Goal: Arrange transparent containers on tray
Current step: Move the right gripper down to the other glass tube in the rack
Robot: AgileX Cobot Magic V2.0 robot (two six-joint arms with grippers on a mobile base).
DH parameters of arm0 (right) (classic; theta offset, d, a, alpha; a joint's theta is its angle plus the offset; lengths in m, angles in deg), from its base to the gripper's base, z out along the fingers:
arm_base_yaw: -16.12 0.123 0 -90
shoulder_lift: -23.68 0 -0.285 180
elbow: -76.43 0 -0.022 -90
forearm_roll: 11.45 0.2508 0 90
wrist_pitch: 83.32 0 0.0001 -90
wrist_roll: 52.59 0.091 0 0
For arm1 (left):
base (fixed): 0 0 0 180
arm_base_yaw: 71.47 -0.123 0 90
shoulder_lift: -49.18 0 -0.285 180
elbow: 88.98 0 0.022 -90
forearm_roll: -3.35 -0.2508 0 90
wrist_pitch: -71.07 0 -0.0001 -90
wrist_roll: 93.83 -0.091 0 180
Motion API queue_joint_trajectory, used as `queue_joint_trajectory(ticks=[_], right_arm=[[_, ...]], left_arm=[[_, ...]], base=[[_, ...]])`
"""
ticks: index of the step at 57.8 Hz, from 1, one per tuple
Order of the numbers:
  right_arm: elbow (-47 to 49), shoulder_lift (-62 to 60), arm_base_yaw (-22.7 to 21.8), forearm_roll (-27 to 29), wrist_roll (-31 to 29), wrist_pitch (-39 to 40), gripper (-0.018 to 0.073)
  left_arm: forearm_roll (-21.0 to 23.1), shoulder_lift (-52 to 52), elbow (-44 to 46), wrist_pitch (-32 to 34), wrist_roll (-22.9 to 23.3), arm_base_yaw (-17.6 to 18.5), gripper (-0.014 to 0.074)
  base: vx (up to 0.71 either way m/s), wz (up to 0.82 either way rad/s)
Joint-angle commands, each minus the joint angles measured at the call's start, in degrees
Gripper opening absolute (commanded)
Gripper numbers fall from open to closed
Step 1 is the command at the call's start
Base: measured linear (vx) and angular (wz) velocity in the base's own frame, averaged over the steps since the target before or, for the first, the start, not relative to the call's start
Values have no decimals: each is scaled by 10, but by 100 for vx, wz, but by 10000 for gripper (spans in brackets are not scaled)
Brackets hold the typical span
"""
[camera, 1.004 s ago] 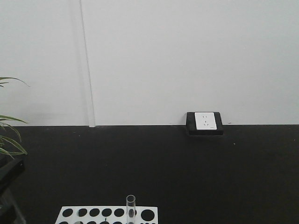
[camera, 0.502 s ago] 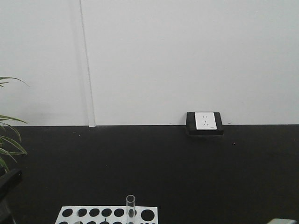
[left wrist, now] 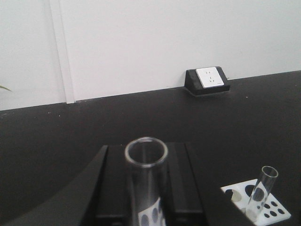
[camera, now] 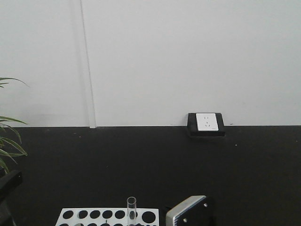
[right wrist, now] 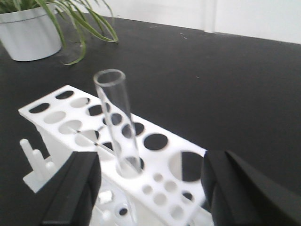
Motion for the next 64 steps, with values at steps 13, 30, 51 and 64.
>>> queue_joint_trajectory(ticks=[13, 30, 51, 64], right_arm=[[94, 33, 0, -44, 9, 23, 530], [141, 83, 0, -63, 19, 23, 530], [150, 98, 0, -63, 19, 30, 435], [150, 98, 0, -63, 17, 36, 230]], left_arm=[[2, -7, 17, 56, 1, 3, 66], [2, -7, 17, 56, 1, 3, 66], [2, -7, 17, 56, 1, 3, 66], [2, -7, 17, 56, 1, 3, 66]], base=[[0, 0], [0, 0], [0, 0], [0, 0]])
